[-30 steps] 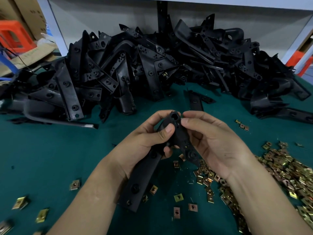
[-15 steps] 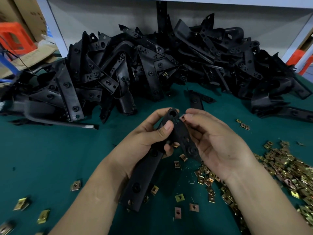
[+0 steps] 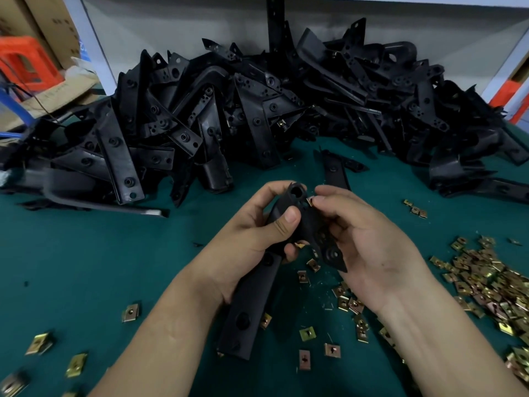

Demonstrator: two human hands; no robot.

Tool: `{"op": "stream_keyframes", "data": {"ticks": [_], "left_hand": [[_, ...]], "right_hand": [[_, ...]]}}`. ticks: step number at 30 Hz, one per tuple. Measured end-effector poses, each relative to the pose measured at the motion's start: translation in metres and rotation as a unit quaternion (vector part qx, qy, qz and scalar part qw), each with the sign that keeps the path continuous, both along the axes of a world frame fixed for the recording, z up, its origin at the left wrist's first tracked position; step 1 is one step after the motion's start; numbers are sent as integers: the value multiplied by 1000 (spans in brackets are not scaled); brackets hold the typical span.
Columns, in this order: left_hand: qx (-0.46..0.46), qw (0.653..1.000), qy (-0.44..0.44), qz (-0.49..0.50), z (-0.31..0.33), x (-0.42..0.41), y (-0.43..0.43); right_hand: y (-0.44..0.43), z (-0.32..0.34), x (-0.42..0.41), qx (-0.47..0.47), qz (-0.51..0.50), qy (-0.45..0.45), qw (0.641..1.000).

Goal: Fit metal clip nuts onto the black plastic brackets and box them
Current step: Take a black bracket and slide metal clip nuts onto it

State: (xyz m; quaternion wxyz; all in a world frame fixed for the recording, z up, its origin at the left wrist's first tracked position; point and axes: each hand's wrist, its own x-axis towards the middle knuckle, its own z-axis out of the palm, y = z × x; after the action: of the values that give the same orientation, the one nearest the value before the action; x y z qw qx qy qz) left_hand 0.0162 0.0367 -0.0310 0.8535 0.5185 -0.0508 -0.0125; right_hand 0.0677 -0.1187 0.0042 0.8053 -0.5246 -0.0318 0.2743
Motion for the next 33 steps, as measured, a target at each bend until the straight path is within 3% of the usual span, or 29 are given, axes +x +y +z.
{"op": "stream_keyframes", "data": {"ticks": [9,15,18,20,22,25,27,33], "left_hand": [[46,999,-14,20,-4,4,1],[18,1000,-2,6,-5,3,5],[-37,999,14,27,-6,3,7],[-62,997,10,52,-7,5,11],[-102,992,13,74,-8,6,14],[-133,985,28,102,-10,8,16],[-131,984,35,113,-10,8,16],[-144,982,54,108,-3,4,15]], "right_hand": [[5,1,-6,13,2,-15,1000],[2,0,-5,-50,1,-122,991],[-5,-1,7,-180,-73,-250,949],[-17,-4,21,-289,-134,-309,896],[-31,-9,32,-444,-50,-382,809],[-39,-15,32,-552,152,-403,714],[-37,-16,30,-563,169,-422,690],[-34,-17,28,-555,163,-429,693]]}}
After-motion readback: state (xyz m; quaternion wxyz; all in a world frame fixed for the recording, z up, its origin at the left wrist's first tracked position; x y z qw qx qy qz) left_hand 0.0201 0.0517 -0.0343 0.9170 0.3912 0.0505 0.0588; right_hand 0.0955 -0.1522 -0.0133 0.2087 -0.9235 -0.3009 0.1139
